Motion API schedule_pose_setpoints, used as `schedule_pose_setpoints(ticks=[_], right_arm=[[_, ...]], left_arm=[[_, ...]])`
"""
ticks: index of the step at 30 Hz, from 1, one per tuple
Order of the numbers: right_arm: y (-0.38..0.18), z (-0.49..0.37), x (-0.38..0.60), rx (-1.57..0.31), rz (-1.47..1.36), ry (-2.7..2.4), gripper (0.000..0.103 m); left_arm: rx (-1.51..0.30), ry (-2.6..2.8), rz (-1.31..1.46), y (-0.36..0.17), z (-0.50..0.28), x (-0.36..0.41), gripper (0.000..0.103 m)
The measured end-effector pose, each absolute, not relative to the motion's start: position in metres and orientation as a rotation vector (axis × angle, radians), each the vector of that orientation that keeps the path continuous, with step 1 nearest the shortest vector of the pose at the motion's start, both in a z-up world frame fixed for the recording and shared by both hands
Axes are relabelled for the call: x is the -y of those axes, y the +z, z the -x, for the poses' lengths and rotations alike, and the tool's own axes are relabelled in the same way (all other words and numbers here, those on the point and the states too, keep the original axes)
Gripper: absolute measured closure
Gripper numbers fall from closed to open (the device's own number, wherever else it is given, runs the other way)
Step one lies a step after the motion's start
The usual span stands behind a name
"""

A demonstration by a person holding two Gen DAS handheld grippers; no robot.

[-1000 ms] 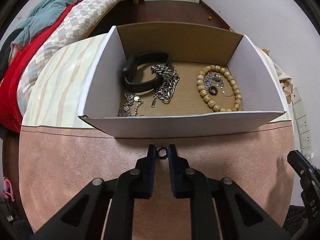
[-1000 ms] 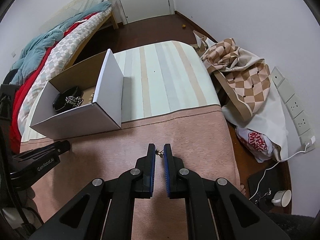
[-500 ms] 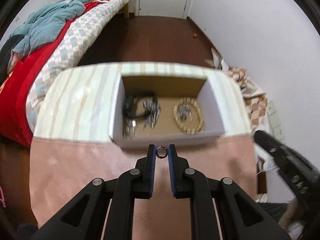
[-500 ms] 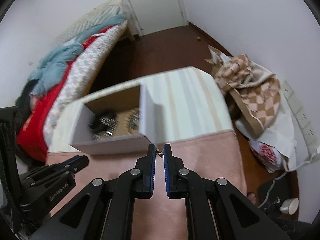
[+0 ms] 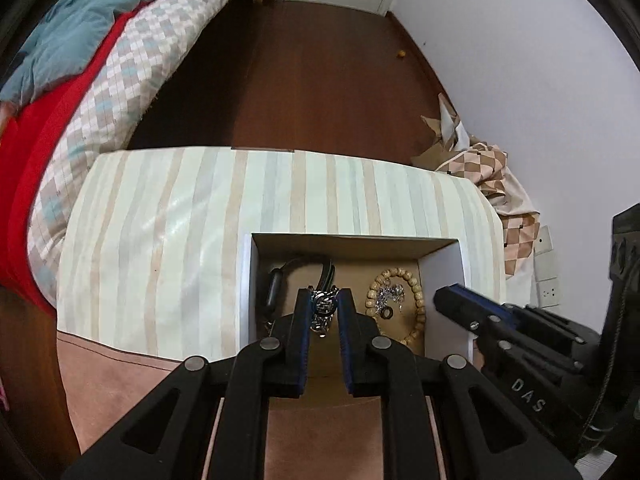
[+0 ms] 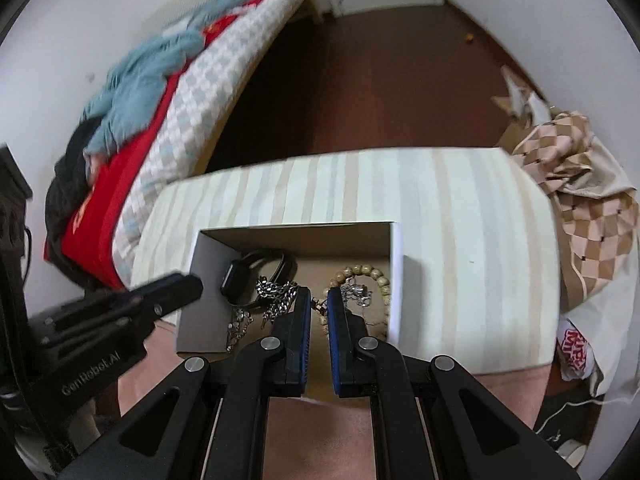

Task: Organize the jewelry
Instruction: 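Carry the earring and ring into the white box and open both grippers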

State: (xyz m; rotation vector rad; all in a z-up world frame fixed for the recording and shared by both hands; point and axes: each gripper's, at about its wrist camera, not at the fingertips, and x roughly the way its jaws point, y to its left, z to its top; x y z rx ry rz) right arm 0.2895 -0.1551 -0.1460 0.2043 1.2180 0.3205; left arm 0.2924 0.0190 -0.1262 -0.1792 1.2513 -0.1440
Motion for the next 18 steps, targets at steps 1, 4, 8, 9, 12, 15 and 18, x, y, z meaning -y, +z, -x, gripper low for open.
schedule_pose_setpoints(ticks=[1,4,8,9,12,15,18], right_arm=[[-0.148,-0.294,0.155,-1.237,-0.211,0.33,0.094],[-0.149,-0.299,0.157,-1.27,-0.244,0.354,0.083],[-0.142,-0.297,0.168,-1.259,-0.283,0.359,0.053],[-0.14,-0.295,0.171,-1.255,-0.282,0.35,0.053],[-0.135,-0.29,0.177,-1.244,-0.261,0.318,0.053],[-0.131,-0.281,0.18,-1.229,-0.206,0.268,0.05],[-0.13,-0.27,0.18,-1.224,-0.114,0.192,0.027]], left_arm=[[-1.262,-0.131,0.189,-0.126,-0.294,-0.02,0.091],[-1.26,-0.117,0.196,-0.122,-0.294,-0.022,0.078],[-1.221,-0.089,0.184,-0.113,-0.291,-0.027,0.037],[-1.217,-0.078,0.177,-0.112,-0.29,-0.029,0.037],[-1.21,-0.049,0.155,-0.109,-0.286,-0.034,0.023],[-1.182,-0.007,0.109,-0.107,-0.276,-0.038,0.009],[-1.156,0.033,0.063,-0.107,-0.264,-0.039,0.001]])
